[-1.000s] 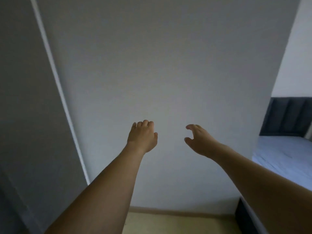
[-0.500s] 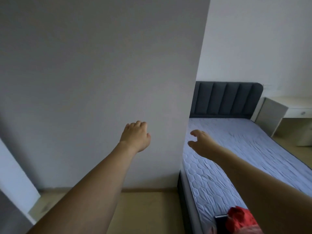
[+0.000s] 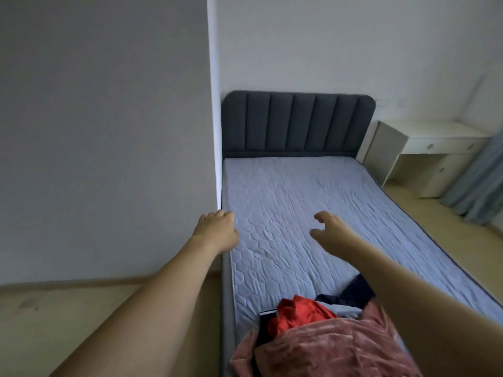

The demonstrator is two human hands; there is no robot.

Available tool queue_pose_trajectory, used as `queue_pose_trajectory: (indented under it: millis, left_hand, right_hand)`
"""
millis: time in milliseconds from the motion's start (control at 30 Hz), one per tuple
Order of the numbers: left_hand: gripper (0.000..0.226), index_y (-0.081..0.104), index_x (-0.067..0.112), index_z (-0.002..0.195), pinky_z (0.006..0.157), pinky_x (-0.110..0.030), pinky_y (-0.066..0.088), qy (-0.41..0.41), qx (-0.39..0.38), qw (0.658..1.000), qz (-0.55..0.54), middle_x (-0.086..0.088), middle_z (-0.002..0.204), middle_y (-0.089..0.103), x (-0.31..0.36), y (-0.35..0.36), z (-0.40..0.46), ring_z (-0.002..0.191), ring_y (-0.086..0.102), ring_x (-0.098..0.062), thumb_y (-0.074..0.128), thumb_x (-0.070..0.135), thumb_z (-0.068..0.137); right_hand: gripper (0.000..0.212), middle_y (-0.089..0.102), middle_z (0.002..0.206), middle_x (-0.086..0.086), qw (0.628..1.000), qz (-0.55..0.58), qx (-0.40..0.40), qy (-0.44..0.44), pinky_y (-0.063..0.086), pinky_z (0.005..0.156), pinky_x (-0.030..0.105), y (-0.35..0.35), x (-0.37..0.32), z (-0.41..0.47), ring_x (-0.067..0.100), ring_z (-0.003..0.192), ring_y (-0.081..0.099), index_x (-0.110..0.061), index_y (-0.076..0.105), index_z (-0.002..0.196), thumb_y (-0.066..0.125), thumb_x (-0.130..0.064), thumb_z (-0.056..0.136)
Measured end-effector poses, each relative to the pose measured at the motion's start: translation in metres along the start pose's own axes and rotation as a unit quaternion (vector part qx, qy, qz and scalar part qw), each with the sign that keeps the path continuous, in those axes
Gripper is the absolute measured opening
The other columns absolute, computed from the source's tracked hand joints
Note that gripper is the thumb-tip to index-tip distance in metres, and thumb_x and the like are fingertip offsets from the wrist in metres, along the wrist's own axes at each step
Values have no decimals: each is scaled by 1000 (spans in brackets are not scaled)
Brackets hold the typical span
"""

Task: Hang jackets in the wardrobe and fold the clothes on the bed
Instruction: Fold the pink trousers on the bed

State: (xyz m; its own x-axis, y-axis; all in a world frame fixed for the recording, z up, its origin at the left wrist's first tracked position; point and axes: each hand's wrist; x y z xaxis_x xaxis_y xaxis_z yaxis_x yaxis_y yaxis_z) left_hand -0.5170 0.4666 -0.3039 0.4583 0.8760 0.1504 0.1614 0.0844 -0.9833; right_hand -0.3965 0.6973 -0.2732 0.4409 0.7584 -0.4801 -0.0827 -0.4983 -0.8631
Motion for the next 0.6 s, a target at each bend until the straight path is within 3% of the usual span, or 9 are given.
queue_pose_trajectory:
  millis: [133, 267, 400, 600]
  left_hand:
    - [31, 52, 13, 120, 96, -38, 41, -25, -17, 999, -38, -12, 131, 53, 63, 32, 28, 117, 51, -33, 42, 28, 95]
    - [35, 52, 12, 124, 98, -37, 43, -52, -55, 993, -88, -11, 133, 52, 107, 85, 65, 120, 51, -30, 42, 32, 97]
    - [32, 53, 13, 119, 98, -37, 44, -66, -100, 989, -93, -13, 132, 52, 175, 164, 103, 119, 52, -31, 41, 31, 96]
    - [33, 53, 17, 125, 101, -39, 42, -52, -195, 970, -137, -5, 134, 52, 323, 298, 130, 121, 51, -26, 42, 26, 94]
  right_hand:
    - [54, 38, 150, 9, 999, -14, -50, 13, 39, 99, 33, -25, 94, 25, 25, 130, 45, -13, 33, 147, 52, -24, 97]
    - [54, 37, 150, 8, 996, -26, -75, 33, 38, 100, 33, -29, 173, 54, 25, 131, 43, -14, 33, 147, 51, -24, 97]
    - [55, 36, 151, 7, 991, -37, -117, 51, 35, 102, 31, -12, 270, 82, 24, 134, 40, -14, 33, 147, 50, -22, 95]
    - [53, 43, 145, 9, 976, -39, -196, 86, 36, 91, 25, 7, 436, 137, 22, 124, 46, -13, 38, 143, 50, -19, 92]
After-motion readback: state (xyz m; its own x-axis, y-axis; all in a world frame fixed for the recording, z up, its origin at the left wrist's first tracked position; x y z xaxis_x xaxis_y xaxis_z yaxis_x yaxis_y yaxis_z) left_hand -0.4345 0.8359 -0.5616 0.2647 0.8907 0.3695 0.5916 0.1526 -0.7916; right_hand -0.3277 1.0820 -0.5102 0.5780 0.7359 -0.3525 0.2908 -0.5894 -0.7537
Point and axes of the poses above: each hand's wrist, its own z-axis towards the middle knuckle, its own y-axis out of the palm, x = y × z
